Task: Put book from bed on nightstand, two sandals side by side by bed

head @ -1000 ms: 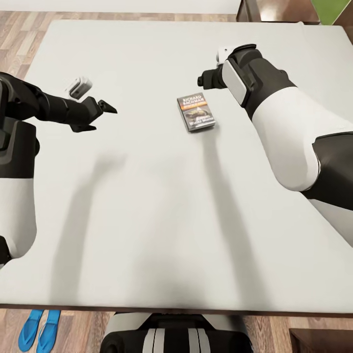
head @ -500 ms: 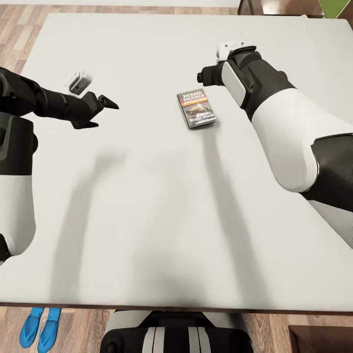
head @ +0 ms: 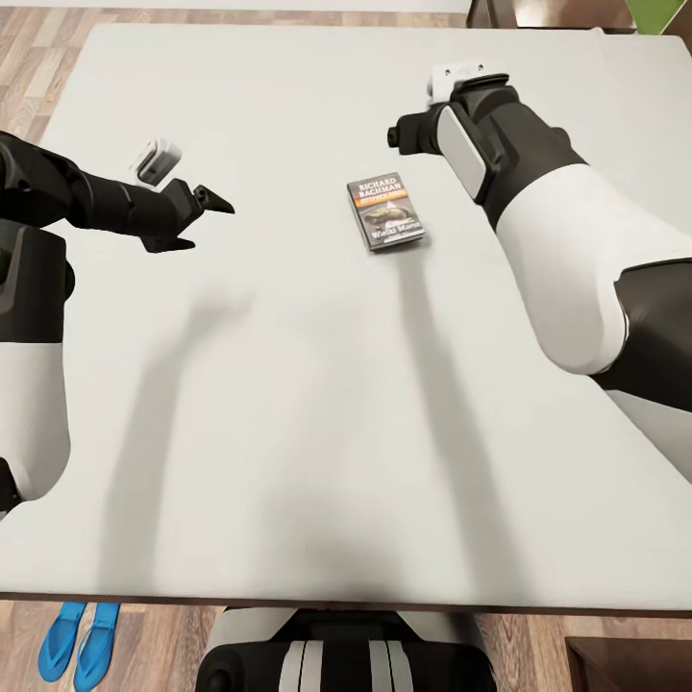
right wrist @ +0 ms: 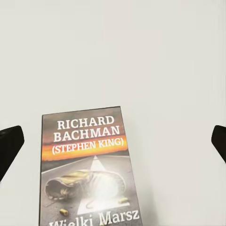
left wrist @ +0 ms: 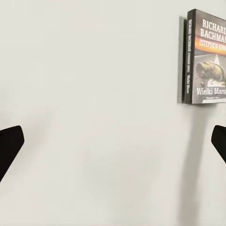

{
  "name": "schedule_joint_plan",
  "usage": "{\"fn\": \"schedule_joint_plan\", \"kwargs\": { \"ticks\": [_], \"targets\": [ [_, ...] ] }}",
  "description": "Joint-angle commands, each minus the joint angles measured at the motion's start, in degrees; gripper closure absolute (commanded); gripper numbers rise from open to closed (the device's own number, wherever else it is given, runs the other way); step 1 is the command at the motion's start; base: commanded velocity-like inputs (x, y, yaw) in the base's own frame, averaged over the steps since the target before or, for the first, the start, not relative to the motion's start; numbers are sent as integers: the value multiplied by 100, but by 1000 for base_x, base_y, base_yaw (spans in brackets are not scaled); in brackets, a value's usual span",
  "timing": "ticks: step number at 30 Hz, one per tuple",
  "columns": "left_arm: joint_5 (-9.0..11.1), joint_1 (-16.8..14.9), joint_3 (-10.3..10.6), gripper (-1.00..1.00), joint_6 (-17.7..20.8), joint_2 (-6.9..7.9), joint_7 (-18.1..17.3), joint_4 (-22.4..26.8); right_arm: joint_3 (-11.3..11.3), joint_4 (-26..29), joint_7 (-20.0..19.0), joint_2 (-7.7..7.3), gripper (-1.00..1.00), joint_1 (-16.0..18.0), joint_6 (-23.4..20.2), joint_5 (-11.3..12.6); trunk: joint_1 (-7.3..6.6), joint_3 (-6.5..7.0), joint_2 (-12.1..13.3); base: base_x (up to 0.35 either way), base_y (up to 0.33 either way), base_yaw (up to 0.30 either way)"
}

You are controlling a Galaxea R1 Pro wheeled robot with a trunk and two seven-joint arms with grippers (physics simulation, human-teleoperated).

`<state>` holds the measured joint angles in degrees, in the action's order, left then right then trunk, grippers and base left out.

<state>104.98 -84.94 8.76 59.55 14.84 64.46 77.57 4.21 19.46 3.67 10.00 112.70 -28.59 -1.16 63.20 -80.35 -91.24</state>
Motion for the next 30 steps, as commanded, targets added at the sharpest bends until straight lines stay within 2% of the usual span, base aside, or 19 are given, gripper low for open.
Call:
{"fn": "schedule_joint_plan", "kwargs": {
  "ticks": [1, 12, 30],
  "targets": [
    [50, -5, 6, -100, 13, 2, 58, 2, 28, 28, 21, 0, -100, 8, -46, -4, 0, -5, -1, 0, 0, 0],
    [49, -10, 11, -100, 13, -11, 59, -9, 7, 79, 33, 0, -100, 278, -484, 34, 0, -75, -1, 0, 0, 0],
    [48, -22, 4, -100, 11, -7, 66, -15, 1, 50, 37, 0, -100, 338, -538, 37, 0, -231, -1, 0, 0, 0]
  ]
}}
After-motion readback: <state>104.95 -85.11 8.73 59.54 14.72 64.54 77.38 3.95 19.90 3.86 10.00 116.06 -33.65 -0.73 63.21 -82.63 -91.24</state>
